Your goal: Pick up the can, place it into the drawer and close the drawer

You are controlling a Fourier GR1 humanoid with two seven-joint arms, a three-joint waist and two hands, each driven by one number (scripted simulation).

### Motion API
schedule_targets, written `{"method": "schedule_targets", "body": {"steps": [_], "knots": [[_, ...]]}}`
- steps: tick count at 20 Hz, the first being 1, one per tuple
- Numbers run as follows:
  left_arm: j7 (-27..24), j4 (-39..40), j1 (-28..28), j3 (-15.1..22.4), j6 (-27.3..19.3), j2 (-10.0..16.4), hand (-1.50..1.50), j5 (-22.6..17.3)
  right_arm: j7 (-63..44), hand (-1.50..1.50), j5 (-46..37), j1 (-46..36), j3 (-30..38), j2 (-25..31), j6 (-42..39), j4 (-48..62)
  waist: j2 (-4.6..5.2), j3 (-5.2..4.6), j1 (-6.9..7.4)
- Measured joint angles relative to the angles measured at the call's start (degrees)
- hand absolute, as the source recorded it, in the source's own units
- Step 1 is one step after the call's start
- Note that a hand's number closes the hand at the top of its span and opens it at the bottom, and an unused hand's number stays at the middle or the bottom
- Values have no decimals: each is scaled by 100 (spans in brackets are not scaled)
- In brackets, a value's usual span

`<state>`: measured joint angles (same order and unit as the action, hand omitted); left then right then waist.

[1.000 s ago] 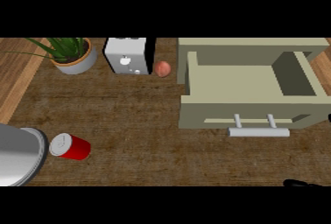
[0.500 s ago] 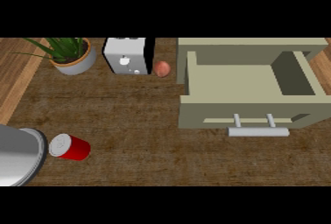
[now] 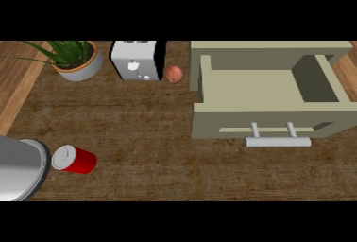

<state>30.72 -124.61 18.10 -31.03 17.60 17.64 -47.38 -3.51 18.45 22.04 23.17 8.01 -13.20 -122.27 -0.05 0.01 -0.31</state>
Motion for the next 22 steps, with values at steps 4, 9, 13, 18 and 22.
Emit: {"method": "schedule_targets", "body": {"steps": [4, 9, 13, 18, 22], "knots": [[-44, 419, -340, 193, 42, -136, -150, 290, 165, -150, 78, 174, 192, -79, -282, 69, 1, -2, -6], [-218, 765, -664, 559, -56, -461, -150, 971, 63, -150, 318, 210, 496, -31, -485, 37, 2, -2, -10], [-410, 1102, -851, 729, -11, -598, -150, 1415, -16, -150, 399, 145, 676, -9, -635, 117, 3, -2, -2], [-983, 1562, -796, 1006, 146, -953, -150, 2128, -27, -150, 355, 169, 732, -163, -778, 82, 3, -2, 2], [-1334, 1913, -744, 1026, 247, -1058, -150, 2443, -137, -150, 465, 98, 919, -152, -846, 75, 2, -3, 10]]}}
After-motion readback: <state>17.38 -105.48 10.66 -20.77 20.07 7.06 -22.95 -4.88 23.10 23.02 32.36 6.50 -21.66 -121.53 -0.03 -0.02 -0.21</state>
